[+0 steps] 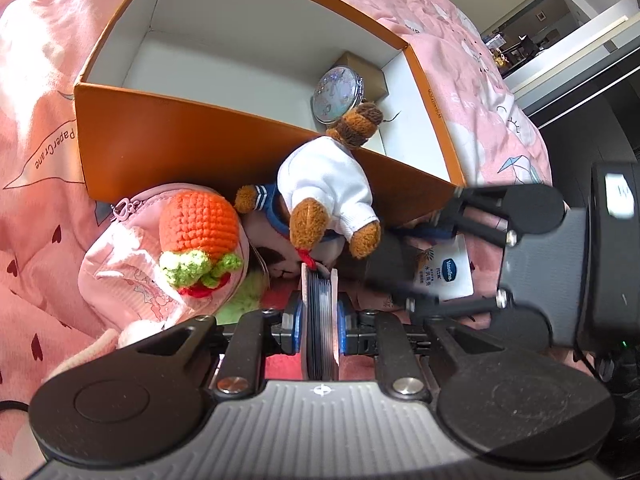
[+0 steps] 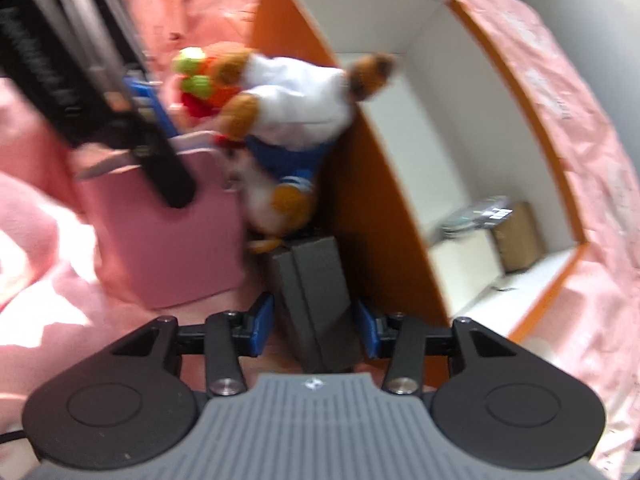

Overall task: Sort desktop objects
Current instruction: 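Carry the pink wallet over the orange box with the left tool while the right tool carries the grey box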

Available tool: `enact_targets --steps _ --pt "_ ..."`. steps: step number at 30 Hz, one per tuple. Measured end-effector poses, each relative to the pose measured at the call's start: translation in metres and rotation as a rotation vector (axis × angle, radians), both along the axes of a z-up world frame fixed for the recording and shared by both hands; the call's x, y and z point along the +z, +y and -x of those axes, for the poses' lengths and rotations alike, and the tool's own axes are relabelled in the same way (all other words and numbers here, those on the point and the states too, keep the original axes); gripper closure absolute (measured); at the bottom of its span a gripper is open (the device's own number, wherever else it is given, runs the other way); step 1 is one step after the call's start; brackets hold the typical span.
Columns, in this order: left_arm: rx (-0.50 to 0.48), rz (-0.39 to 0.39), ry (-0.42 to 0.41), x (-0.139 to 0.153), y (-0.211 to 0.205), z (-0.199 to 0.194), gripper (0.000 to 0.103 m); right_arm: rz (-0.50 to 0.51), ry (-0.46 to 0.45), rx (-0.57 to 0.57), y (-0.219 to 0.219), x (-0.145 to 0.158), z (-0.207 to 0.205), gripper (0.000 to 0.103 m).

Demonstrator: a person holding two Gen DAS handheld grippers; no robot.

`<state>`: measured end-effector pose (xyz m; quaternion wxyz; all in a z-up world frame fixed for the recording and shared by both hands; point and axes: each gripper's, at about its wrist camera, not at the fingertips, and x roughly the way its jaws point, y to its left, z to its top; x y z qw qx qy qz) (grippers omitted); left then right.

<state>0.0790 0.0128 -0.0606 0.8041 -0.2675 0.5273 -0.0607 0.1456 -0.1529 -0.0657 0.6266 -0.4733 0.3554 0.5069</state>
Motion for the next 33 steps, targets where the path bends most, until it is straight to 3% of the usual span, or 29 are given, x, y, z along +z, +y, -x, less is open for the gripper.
enact_targets --steps 5,13,23,28,33 --pt "-0.004 -0.007 0.006 -0.002 -0.004 -0.002 0.084 0.055 -0.055 0.098 0.003 -0.009 0.02 0.061" --pt "-0.093 -0.068 0.037 -0.008 -0.018 -0.006 0.083 0.021 -0.071 -0.016 0.002 -0.003 0.011 0.065" --pt "-0.161 -0.064 0.006 0.011 -0.018 0.005 0.084 -0.164 0.015 -0.256 -0.028 0.043 0.0 0.066" --pt "-0.181 -0.031 -0.055 0.036 -0.007 0.016 0.084 -0.271 0.063 -0.352 -0.042 0.07 0.005 0.066" --pt "-0.187 0.023 -0.143 0.063 0.001 0.026 0.084 -0.358 0.053 -0.422 -0.065 0.09 0.009 0.066"
